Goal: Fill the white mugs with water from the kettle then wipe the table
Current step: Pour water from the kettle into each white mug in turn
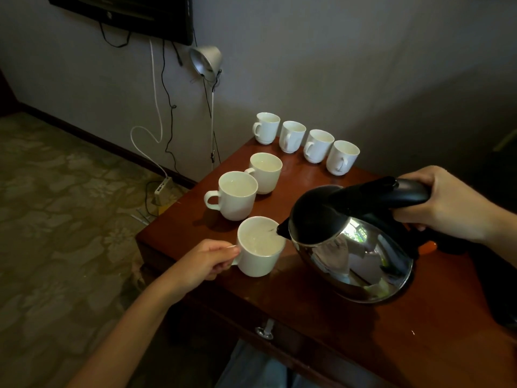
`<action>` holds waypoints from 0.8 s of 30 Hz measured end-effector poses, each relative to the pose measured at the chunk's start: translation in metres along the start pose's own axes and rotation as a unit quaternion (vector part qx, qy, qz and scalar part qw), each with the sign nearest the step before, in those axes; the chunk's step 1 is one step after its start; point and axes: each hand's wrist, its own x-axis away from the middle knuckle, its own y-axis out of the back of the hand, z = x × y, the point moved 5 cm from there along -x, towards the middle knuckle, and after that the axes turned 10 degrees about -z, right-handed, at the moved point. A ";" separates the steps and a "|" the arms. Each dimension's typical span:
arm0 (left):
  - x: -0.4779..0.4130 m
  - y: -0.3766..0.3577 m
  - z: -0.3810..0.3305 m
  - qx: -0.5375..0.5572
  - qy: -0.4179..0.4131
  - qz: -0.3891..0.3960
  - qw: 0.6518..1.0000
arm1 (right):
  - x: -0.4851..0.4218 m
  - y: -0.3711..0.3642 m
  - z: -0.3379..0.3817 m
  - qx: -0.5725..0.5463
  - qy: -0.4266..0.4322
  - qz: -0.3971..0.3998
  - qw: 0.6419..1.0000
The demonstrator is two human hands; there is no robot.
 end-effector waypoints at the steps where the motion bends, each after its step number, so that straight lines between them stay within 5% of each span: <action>1: 0.000 0.000 0.000 0.001 -0.001 0.000 1.000 | 0.000 0.000 0.001 0.000 0.002 0.000 1.000; 24: -0.001 0.000 0.000 -0.003 0.002 -0.004 1.000 | -0.004 0.001 0.003 0.008 0.017 0.012 1.000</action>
